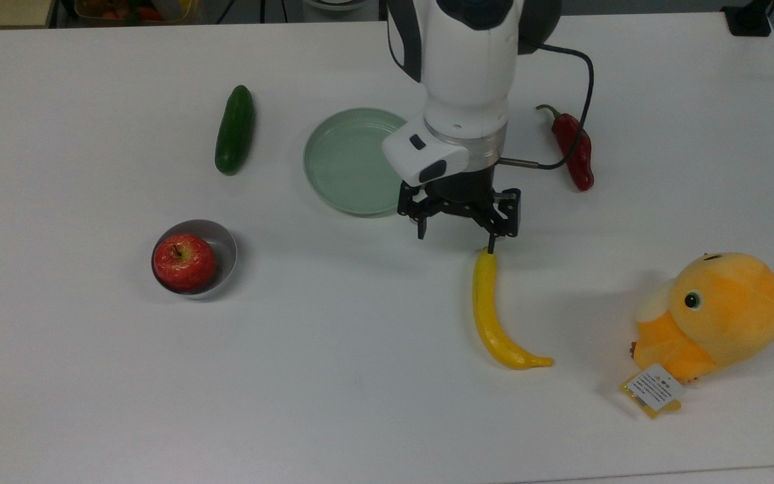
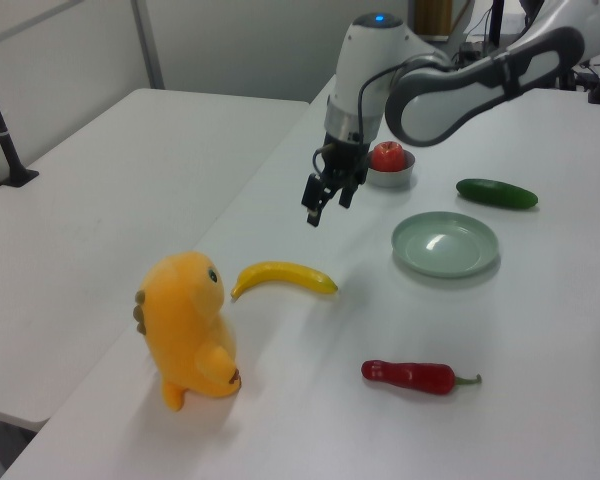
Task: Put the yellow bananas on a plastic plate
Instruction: 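Move the gripper over the yellow banana and lower it onto the stem end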
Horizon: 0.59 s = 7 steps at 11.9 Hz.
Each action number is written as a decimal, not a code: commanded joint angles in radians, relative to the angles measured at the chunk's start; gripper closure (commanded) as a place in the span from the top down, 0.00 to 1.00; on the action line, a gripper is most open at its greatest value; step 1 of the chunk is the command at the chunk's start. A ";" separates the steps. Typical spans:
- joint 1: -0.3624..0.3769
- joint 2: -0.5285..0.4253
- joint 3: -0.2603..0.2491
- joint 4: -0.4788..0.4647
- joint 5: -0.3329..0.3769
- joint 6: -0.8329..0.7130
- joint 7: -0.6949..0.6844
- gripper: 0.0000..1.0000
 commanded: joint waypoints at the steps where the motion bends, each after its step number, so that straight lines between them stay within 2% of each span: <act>1: 0.058 0.115 -0.022 0.120 -0.055 0.004 0.098 1.00; 4: 0.120 0.173 -0.083 0.156 -0.078 0.073 0.198 1.00; 7: 0.131 0.230 -0.088 0.161 -0.107 0.085 0.204 1.00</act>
